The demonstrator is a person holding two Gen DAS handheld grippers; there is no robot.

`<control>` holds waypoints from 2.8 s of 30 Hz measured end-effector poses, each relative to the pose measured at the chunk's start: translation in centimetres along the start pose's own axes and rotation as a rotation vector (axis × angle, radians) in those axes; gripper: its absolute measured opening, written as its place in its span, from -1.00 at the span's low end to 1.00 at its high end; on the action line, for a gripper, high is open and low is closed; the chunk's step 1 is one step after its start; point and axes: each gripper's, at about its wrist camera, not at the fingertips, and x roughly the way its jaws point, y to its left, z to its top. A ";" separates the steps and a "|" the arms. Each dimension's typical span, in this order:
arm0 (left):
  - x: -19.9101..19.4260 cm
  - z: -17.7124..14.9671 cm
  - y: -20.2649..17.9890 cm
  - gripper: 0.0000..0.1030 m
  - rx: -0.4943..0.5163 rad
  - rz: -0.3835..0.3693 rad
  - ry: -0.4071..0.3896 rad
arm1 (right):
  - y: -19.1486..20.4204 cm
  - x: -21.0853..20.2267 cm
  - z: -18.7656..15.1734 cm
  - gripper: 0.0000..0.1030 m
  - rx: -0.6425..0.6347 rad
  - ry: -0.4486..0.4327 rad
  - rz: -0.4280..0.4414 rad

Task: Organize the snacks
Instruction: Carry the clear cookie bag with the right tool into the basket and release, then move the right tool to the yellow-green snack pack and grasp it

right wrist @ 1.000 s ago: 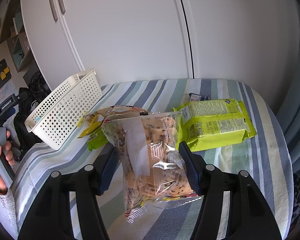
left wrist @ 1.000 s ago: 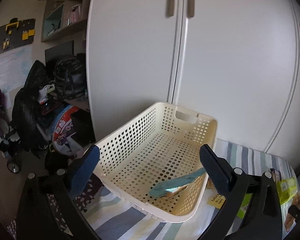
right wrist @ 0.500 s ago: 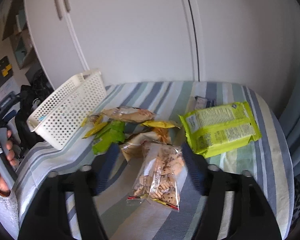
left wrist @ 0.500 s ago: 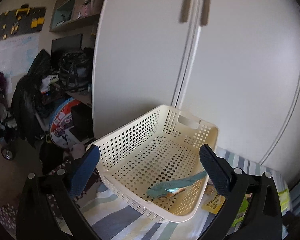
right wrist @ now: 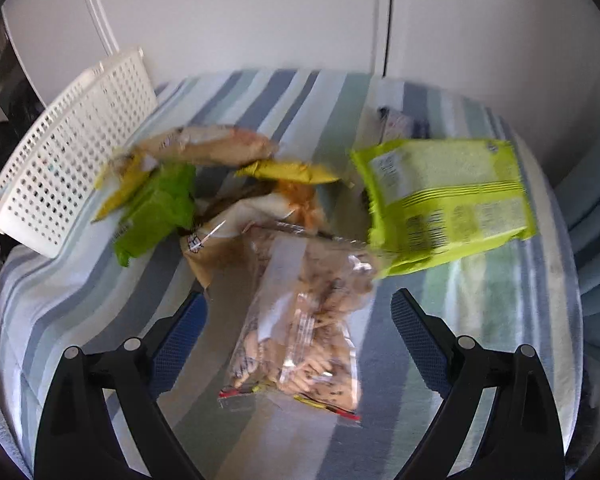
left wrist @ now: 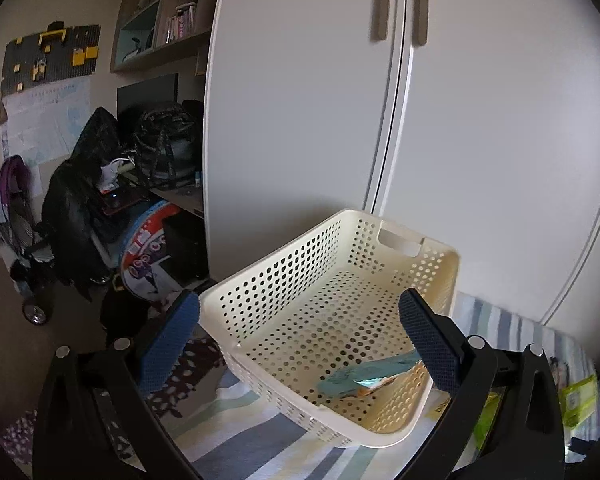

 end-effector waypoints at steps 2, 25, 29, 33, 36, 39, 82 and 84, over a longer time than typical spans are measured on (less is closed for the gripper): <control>0.0 -0.1 0.0 0.96 0.000 -0.003 -0.003 | 0.4 0.3 0.3 0.76 -0.009 0.013 0.006; -0.2 0.5 5.7 0.96 -0.235 0.034 -0.044 | 12.1 -8.6 4.0 0.01 -0.122 -0.360 0.180; 0.0 0.5 5.6 0.96 -0.220 0.053 -0.040 | 16.7 -8.5 6.4 0.01 -0.173 -0.370 0.238; -0.5 0.7 5.7 0.96 -0.215 0.077 -0.061 | 20.2 -7.7 9.7 0.01 -0.186 -0.360 0.274; -0.6 0.6 6.0 0.96 -0.231 0.069 -0.068 | 22.6 -6.8 11.7 0.01 -0.187 -0.353 0.283; -0.5 0.6 6.4 0.96 -0.246 0.067 -0.065 | 24.7 -5.2 13.1 0.01 -0.196 -0.336 0.276; -1.0 0.0 4.2 0.96 -0.163 -0.002 -0.095 | 18.3 -7.1 8.9 0.76 -0.059 -0.479 0.174; -1.2 -0.1 3.6 0.96 -0.138 -0.009 -0.103 | 16.2 -7.1 7.6 0.76 -0.030 -0.485 0.138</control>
